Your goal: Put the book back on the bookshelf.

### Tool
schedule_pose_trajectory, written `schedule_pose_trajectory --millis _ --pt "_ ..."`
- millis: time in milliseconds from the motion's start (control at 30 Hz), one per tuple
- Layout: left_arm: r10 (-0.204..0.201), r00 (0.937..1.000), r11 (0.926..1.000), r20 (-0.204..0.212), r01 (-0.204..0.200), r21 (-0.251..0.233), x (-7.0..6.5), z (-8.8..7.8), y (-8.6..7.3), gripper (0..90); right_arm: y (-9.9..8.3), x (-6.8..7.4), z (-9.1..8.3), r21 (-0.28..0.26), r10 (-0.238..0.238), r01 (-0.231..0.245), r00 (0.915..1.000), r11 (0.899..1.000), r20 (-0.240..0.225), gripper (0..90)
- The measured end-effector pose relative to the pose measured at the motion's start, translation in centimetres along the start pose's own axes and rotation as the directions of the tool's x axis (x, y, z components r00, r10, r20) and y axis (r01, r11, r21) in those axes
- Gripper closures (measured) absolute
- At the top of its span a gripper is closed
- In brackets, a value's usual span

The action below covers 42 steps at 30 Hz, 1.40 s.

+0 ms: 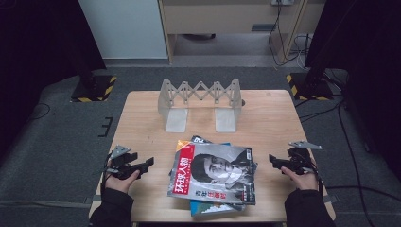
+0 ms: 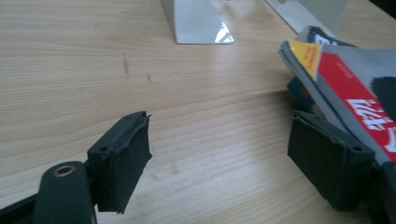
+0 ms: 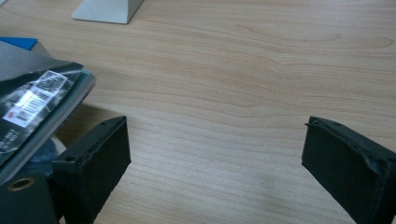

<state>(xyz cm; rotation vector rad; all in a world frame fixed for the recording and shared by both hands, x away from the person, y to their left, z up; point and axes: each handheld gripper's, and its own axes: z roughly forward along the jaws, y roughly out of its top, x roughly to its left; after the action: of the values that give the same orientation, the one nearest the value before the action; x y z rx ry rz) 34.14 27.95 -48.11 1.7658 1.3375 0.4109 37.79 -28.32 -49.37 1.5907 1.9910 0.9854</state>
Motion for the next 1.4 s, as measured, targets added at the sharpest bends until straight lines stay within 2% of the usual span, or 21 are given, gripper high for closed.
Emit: schedule_pose_trajectory --millis 67,200,267,500,533,700,933,967,1033,1133,1333,1400 --pt "0.003 1.0 1.0 0.005 -0.003 0.0 -0.3 -0.1 -0.1 19.8 0.0 0.1 -0.1 -0.004 0.0 0.0 1.0 1.0 -0.001 8.3" --pt "0.025 0.9988 0.9997 0.043 -0.025 0.003 -1.7 -0.6 -0.4 19.9 0.2 0.8 -0.8 -0.031 0.01 -0.011 0.9998 0.999 -0.017 8.4" --pt "0.032 0.9985 0.9995 0.045 -0.032 0.003 -2.2 -0.8 -0.6 20.7 0.3 1.1 -0.9 -0.04 0.008 -0.009 0.9996 0.999 -0.026 8.3" --pt "0.023 0.9948 0.9997 0.099 -0.024 0.007 -3.7 -1.2 -1.1 23.8 0.3 1.7 -1.0 -0.04 -0.016 0.015 0.9992 0.999 -0.036 8.1" --pt "0.022 0.9914 0.9996 0.129 -0.024 0.017 -4.2 -1.3 -1.3 24.1 0.3 1.7 -1.0 -0.041 -0.012 0.01 0.9993 0.999 -0.035 8.1" --pt "0.018 0.9869 0.9988 0.16 -0.025 0.043 -5.0 -1.3 -1.7 26.0 0.3 1.8 -1.1 -0.032 0.0 -0.001 0.9988 0.999 -0.05 7.7" --pt "0.011 0.9818 0.9962 0.189 -0.027 0.083 -6.0 -1.5 -2.5 29.0 0.2 2.1 -1.1 -0.029 -0.016 0.014 0.9983 0.999 -0.055 7.8" --pt "0.007 0.978 0.9954 0.209 -0.027 0.092 -6.1 -1.5 -2.6 30.1 0.2 2.2 -1.1 -0.026 -0.022 0.021 0.998 0.999 -0.059 7.9" --pt "0.0 0.9774 0.9943 0.211 -0.023 0.104 -6.5 -1.5 -2.7 32.1 0.1 2.3 -1.1 -0.026 -0.025 0.023 0.9979 0.999 -0.06 7.9" --pt "-0.011 0.9714 0.9905 0.237 -0.022 0.135 -7.0 -1.2 -2.9 33.8 0.1 2.6 -1.2 -0.026 -0.032 0.03 0.9973 0.999 -0.066 7.9" --pt "-0.021 0.9646 0.985 0.263 -0.025 0.171 -7.3 -0.8 -3.1 37.2 0.1 2.9 -1.2 -0.025 -0.039 0.037 0.9964 0.999 -0.075 7.9" --pt "-0.024 0.9642 0.9845 0.264 -0.023 0.174 -7.4 -0.7 -3.1 38.3 0.1 2.9 -1.2 -0.025 -0.041 0.039 0.9963 0.999 -0.076 7.8"
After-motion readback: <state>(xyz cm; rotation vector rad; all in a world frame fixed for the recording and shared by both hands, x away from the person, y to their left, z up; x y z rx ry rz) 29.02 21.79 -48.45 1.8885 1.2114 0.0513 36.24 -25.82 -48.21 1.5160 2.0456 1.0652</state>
